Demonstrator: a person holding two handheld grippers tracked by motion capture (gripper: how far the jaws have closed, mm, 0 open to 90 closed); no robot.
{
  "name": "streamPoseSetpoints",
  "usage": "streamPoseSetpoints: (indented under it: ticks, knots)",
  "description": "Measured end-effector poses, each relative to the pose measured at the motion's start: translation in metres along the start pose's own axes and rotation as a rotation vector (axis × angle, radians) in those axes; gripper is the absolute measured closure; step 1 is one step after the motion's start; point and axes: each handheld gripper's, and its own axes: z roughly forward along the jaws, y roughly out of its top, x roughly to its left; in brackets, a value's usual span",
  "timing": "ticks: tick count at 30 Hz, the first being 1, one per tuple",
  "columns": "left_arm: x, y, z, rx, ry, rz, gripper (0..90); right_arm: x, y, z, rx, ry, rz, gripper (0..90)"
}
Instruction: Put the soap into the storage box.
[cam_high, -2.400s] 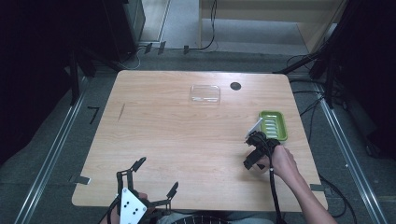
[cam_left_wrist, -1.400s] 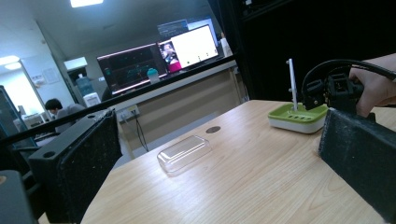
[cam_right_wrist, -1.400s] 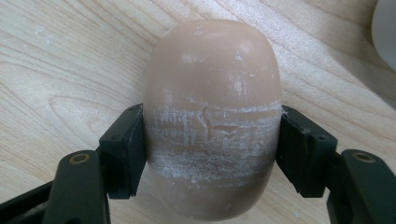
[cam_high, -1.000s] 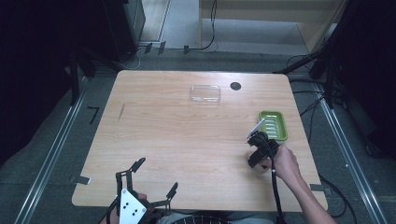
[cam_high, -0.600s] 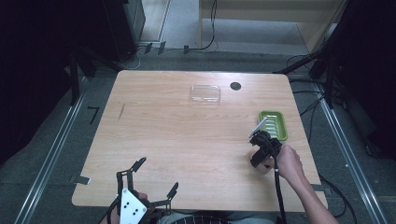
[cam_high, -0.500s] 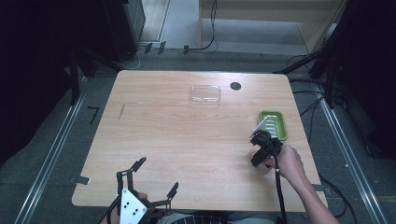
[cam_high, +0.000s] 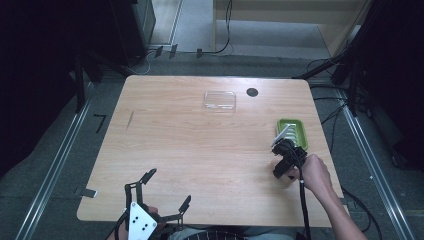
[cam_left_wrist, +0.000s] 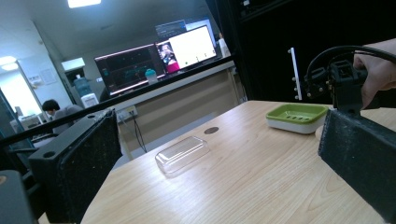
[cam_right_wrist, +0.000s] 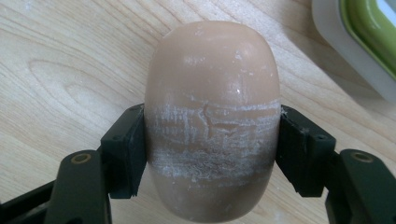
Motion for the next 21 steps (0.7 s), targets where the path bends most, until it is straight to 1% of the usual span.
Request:
streamPoseSetpoints:
  ticks: [5, 7, 21]
  knots:
    - [0.000, 0.000, 0.000, 0.000, 0.000, 0.000, 0.0, -0.003, -0.002, -0.002, 0.000, -0.005, -0.006, 33.8]
    - [0.000, 0.000, 0.000, 0.000, 0.000, 0.000, 0.0, -0.004, -0.003, -0.003, 0.004, -0.001, 0.001, 33.7]
    - [0.000, 0.000, 0.000, 0.000, 0.000, 0.000, 0.0, -0.013, -0.008, -0.009, -0.004, -0.007, 0.005, 33.8]
